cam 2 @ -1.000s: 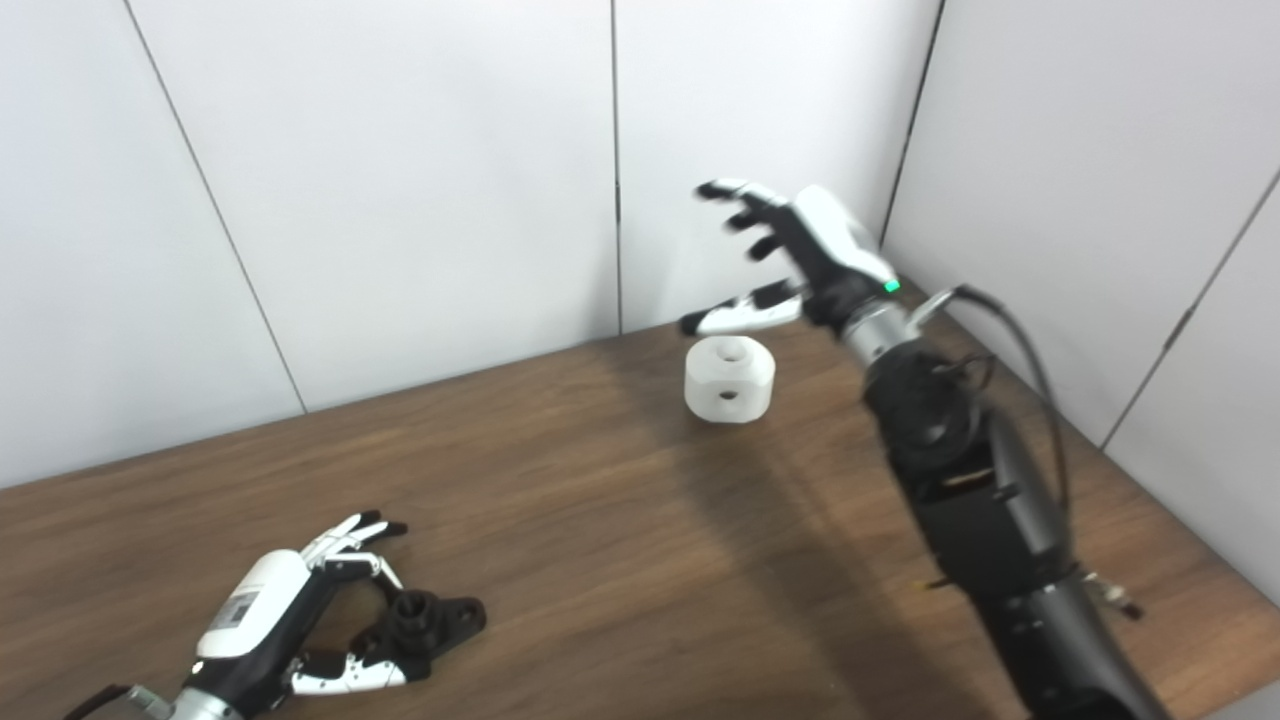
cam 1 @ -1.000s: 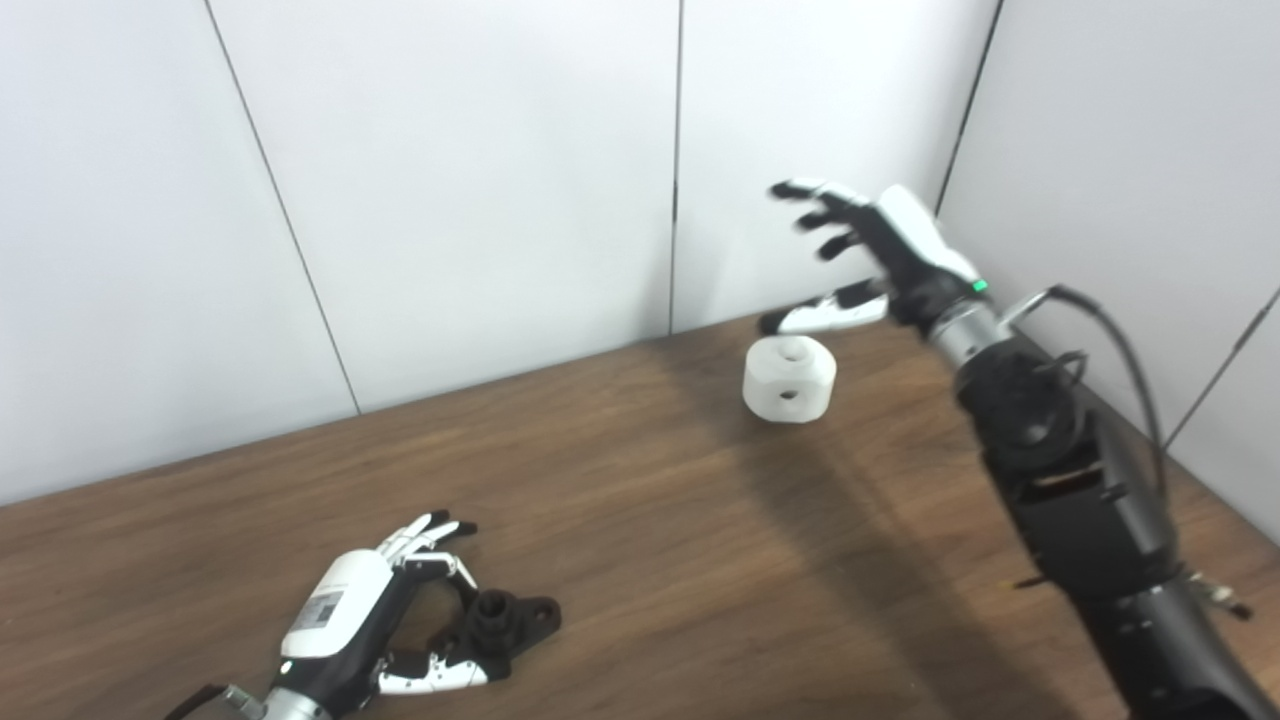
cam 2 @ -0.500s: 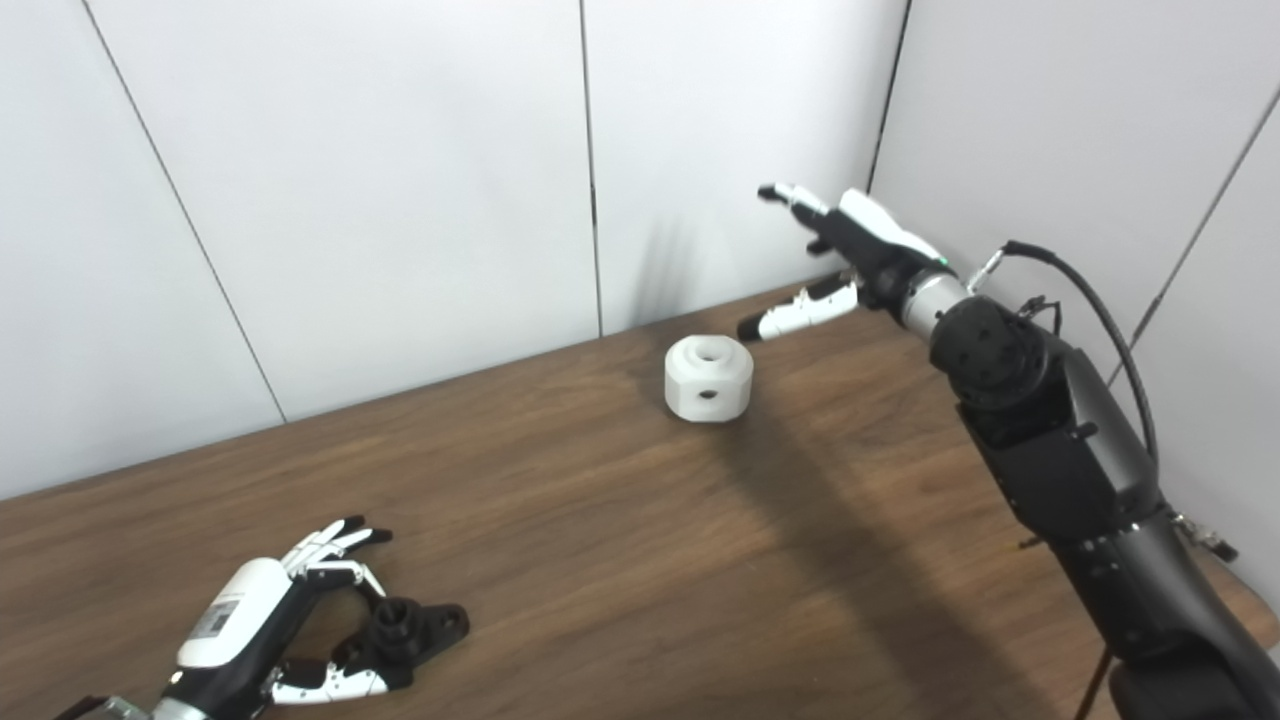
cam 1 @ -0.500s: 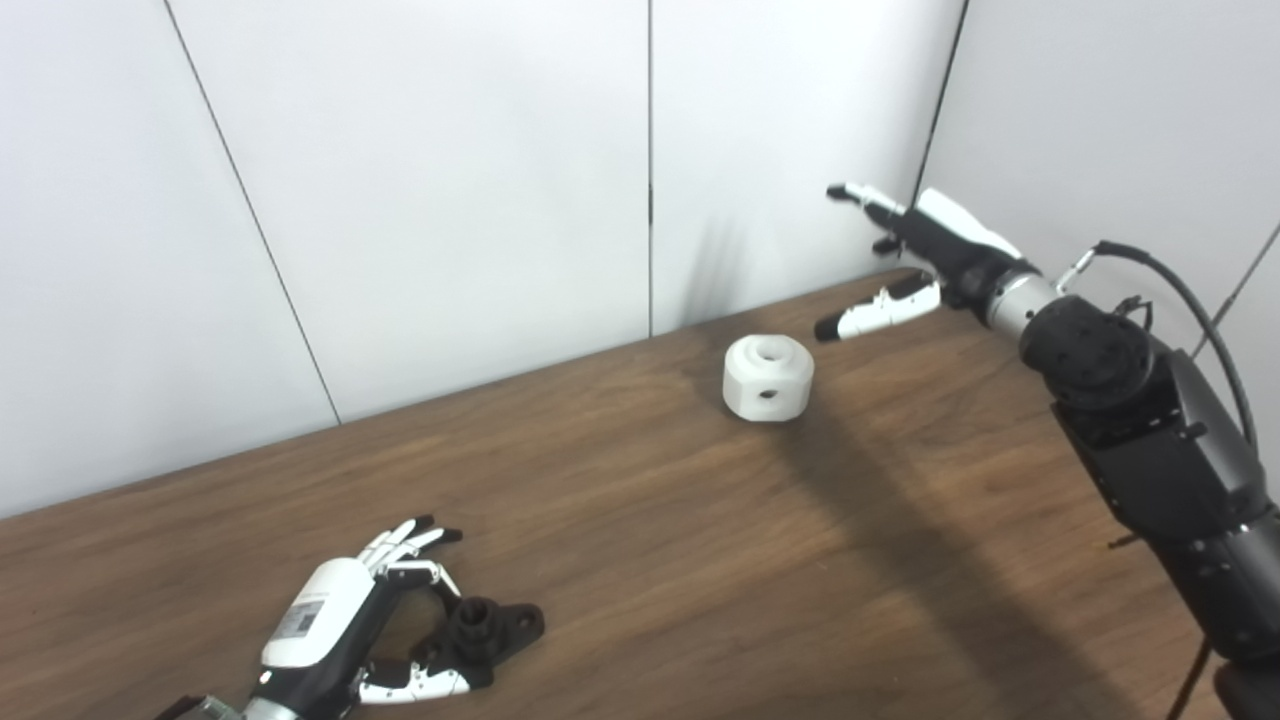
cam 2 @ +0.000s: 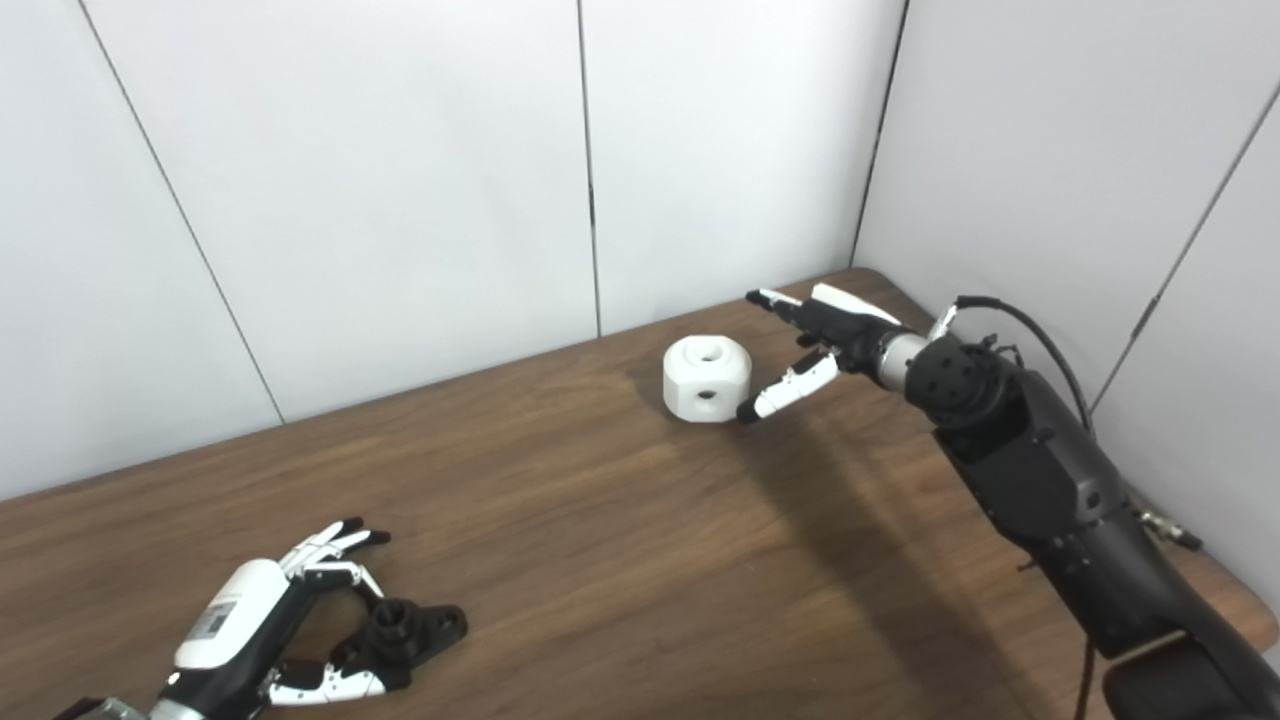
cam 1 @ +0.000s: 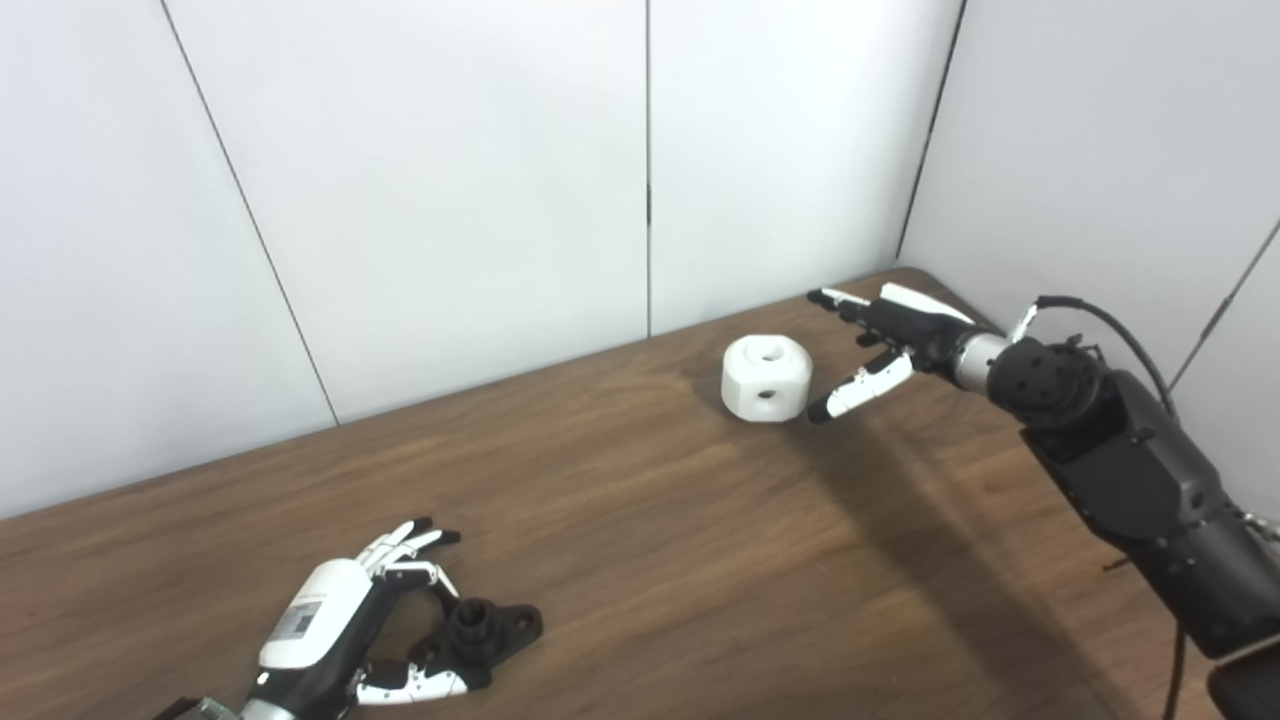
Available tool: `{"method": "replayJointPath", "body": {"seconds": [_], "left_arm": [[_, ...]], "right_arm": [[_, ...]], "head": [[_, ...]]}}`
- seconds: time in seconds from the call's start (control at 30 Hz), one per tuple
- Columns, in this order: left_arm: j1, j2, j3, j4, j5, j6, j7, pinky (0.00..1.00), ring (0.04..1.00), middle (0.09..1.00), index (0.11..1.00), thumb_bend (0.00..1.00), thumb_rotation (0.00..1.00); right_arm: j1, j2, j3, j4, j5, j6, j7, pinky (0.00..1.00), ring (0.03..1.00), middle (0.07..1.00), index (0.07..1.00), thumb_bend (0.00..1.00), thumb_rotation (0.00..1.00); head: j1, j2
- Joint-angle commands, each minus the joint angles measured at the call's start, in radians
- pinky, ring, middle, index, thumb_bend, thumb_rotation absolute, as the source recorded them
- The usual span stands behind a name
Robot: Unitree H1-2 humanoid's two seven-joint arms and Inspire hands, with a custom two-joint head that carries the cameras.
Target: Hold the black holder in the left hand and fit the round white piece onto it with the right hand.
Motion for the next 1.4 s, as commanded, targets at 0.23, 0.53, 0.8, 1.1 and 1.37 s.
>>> {"method": "replayJointPath", "body": {"seconds": [0.23, 0.53, 0.8, 1.1, 1.37], "left_arm": [[0.153, 0.025, -0.031, 0.057, 0.034, 0.036, -0.081, 0.92, 0.947, 0.866, 0.485, 0.52, 0.05], [0.162, 0.023, -0.019, 0.03, 0.039, 0.048, -0.106, 0.92, 0.944, 0.864, 0.485, 0.52, 0.05], [0.166, 0.023, -0.021, 0.011, 0.046, 0.059, -0.115, 0.9, 0.939, 0.864, 0.485, 0.52, 0.05], [0.189, 0.034, -0.022, -0.034, 0.045, 0.087, -0.124, 0.9, 0.937, 0.862, 0.485, 0.52, 0.04], [0.19, 0.026, -0.022, -0.025, 0.038, 0.081, -0.12, 0.9, 0.939, 0.863, 0.485, 0.52, 0.04]], "right_arm": [[-0.092, 0.011, 0.021, 0.135, -0.015, -0.046, -0.049, 0.85, 1.0, 1.0, 1.0, 0.98, 0.35], [-0.098, 0.045, 0.036, 0.206, -0.017, -0.065, -0.106, 0.89, 0.998, 1.0, 0.992, 0.93, 0.3], [-0.101, 0.085, 0.05, 0.245, -0.017, -0.129, -0.16, 0.85, 0.967, 1.0, 0.949, 0.93, 0.31], [-0.116, 0.117, 0.087, 0.258, -0.032, -0.116, -0.169, 0.9, 0.986, 1.0, 0.946, 0.95, 0.35], [-0.133, 0.122, 0.127, 0.258, -0.059, -0.135, -0.159, 0.86, 0.967, 0.996, 0.943, 0.96, 0.36]], "head": [[0.011, 0.004], [0.012, 0.006], [0.023, 0.013], [0.037, 0.026], [0.042, 0.037]]}}
